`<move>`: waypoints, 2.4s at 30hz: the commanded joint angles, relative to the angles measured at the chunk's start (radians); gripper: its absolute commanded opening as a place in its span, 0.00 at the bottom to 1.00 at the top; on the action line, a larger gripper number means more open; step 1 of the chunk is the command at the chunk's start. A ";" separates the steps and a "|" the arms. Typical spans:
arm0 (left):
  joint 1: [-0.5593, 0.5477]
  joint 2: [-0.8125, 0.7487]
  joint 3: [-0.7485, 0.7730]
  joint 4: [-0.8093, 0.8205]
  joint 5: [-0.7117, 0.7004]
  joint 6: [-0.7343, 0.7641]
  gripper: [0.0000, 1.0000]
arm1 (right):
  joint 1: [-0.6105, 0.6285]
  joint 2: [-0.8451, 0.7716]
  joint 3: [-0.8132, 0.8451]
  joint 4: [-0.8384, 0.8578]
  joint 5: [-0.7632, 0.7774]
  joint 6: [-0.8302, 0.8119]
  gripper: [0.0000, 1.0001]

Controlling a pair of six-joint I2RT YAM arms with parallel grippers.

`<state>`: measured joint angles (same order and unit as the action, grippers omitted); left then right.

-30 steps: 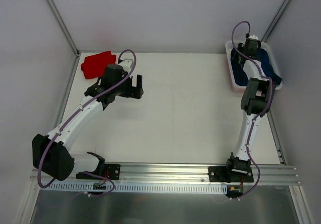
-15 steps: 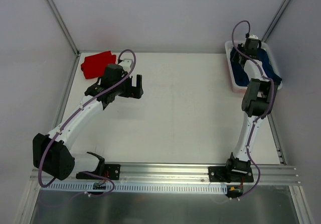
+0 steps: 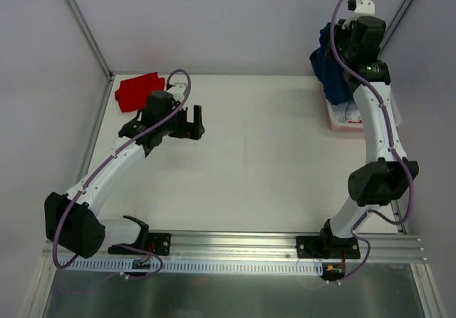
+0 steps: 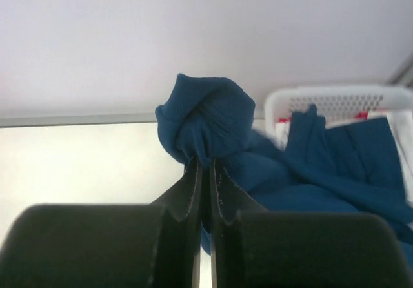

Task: Fold and stack the t-shirts
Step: Grab crumpled tshirt from bin with the right arm, then move the tshirt to the center of the board

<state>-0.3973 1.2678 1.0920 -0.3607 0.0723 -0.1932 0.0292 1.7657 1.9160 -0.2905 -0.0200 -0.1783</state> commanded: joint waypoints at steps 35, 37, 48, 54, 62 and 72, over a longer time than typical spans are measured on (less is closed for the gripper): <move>0.009 -0.057 0.003 0.020 0.029 -0.038 0.99 | 0.150 -0.566 0.238 0.137 -0.698 0.591 0.00; 0.009 -0.059 0.002 0.022 0.032 -0.038 0.99 | 0.150 -0.577 0.194 0.166 -0.712 0.628 0.00; 0.009 -0.068 0.002 0.023 0.037 -0.041 0.99 | 0.150 -0.566 -0.340 -0.211 -0.188 0.334 0.99; 0.009 -0.059 0.002 0.025 0.041 -0.040 0.99 | 0.191 -0.442 -0.387 -0.361 0.222 0.243 1.00; 0.008 -0.039 -0.001 0.025 0.063 -0.074 0.99 | 0.282 -0.399 -0.388 -0.334 0.189 0.221 0.99; -0.083 0.056 -0.155 0.216 0.070 -0.327 0.93 | 0.360 -0.393 -0.482 -0.288 0.172 0.243 0.99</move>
<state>-0.4339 1.2785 0.9871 -0.2611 0.1299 -0.4133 0.3817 1.3926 1.4551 -0.6109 0.1448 0.0628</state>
